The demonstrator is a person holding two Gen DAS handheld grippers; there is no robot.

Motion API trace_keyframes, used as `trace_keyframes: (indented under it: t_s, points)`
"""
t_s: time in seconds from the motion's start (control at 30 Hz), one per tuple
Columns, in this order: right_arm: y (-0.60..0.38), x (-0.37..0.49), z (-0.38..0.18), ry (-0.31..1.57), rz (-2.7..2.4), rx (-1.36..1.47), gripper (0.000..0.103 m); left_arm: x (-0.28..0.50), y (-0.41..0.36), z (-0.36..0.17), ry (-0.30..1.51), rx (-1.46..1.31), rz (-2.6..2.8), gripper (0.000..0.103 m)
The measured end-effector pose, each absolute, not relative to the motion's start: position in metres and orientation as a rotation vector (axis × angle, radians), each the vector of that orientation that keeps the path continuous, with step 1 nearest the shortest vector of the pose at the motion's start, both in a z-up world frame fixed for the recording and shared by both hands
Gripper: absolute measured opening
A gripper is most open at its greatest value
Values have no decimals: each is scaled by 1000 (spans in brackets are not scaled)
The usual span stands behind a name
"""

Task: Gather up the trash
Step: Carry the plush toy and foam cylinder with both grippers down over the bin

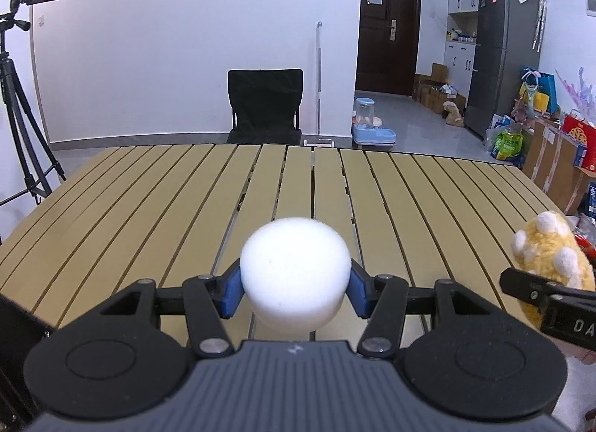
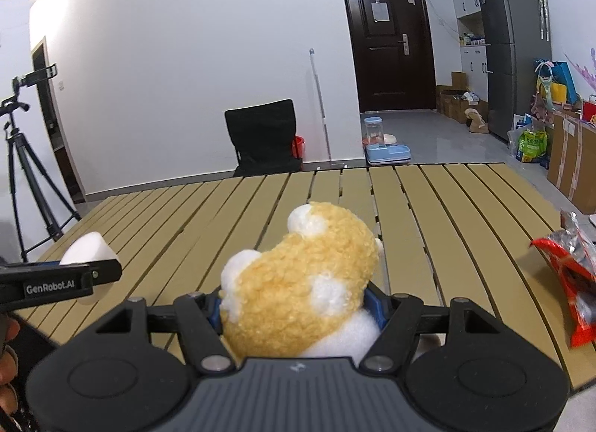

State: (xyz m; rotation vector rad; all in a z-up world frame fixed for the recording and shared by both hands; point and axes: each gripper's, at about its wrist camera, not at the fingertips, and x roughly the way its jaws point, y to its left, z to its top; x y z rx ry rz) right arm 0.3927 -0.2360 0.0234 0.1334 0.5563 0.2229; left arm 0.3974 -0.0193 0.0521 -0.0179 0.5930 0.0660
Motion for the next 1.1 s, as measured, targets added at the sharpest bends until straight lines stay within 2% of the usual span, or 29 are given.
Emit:
trace_keyframes:
  t_s: [0.53,1.1]
  points:
    - [-202,288,8,565,294,62,66,299,-8,40,586,-4,56,56]
    - [-184,232,-53,680,334,44,66,237,-3,-12,660,28,41,56]
